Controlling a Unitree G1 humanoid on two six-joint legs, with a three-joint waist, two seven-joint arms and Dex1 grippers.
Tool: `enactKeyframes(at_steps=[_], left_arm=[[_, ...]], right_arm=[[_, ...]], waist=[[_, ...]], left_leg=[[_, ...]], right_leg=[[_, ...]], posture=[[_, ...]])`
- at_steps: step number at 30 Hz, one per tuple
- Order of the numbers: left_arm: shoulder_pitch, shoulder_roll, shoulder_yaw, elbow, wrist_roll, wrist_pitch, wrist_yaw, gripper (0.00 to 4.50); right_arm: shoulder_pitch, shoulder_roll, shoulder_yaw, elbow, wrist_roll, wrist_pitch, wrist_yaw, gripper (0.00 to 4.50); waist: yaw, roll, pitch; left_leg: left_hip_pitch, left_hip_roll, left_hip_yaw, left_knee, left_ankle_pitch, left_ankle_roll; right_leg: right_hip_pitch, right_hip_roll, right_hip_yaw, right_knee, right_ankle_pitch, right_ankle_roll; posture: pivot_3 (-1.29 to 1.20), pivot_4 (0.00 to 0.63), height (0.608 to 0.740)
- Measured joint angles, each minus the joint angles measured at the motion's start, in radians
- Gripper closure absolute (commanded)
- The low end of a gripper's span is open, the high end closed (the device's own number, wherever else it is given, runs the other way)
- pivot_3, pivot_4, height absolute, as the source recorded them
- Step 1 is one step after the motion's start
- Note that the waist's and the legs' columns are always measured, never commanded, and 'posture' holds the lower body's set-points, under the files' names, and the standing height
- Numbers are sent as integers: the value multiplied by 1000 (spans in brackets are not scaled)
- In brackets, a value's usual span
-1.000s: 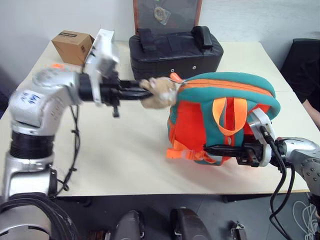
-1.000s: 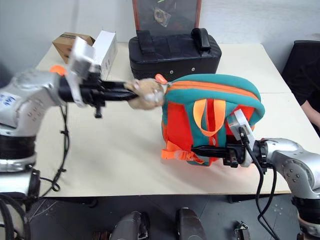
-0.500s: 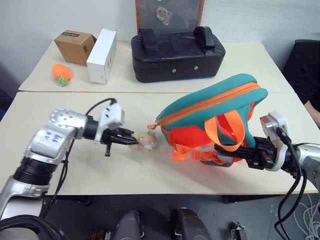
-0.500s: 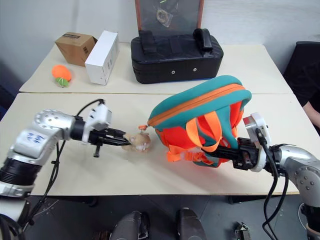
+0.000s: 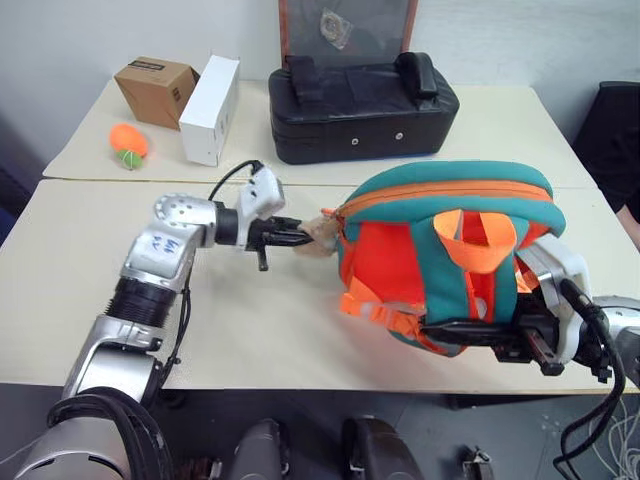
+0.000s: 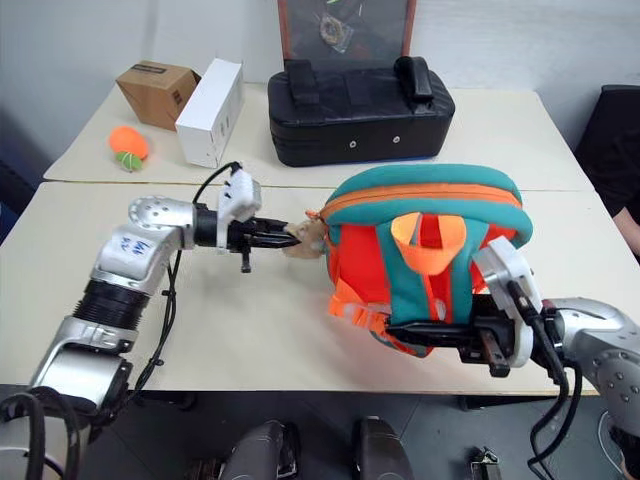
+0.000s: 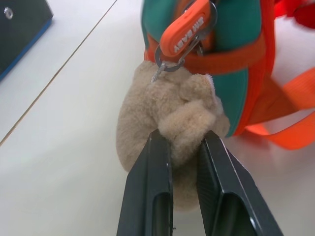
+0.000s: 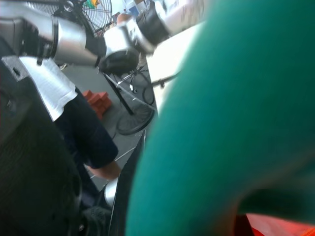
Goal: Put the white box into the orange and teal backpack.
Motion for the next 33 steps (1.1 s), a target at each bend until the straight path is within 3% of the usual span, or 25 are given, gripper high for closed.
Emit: enactKeyframes(at_steps=[6, 11, 16, 20, 28, 33], left_arm=[[-42, 141, 68, -100, -148, 197, -178, 4099], [-18, 204, 14, -129, -73, 127, -220, 4099], [-6, 160, -59, -21, 69, -47, -153, 4099], [-9, 65, -103, 89, 156, -175, -100, 4099], [0, -46, -140, 117, 206, -213, -88, 4099], [59, -71, -137, 49, 219, -208, -51, 4099]], right_arm=[[8, 19, 4, 11, -42, -32, -24, 4500], [7, 40, 17, 28, -46, -34, -41, 4500], [26, 39, 12, 28, -17, -30, -8, 4500], [36, 16, -19, 27, 33, -23, 20, 4500], [38, 9, -49, 27, 73, -25, 30, 4500], [-9, 44, -29, 27, 0, -77, -32, 4500]], waist=[[0, 0, 0], [0, 0, 0], [2, 0, 0], [5, 0, 0], [3, 0, 0], [7, 0, 0]], left_leg=[[1, 0, 0, 3, 1, 0], [2, 0, 0, 2, 1, 0], [2, 0, 0, 2, 1, 0], [2, 0, 0, 3, 1, 1], [1, 0, -1, 3, 1, 1], [2, 0, -2, 5, 0, 1]], right_leg=[[1, 0, 0, 1, 0, 0], [3, 0, 0, 1, 0, 0], [2, 0, 1, 1, 0, 0], [3, -1, 0, 1, 0, 0], [2, -1, 0, 1, 0, 0], [4, -1, 0, 2, 0, 0]], posture=[[0, 150, 740], [0, 150, 740], [0, 150, 740], [0, 150, 740], [0, 150, 740], [0, 150, 740]])
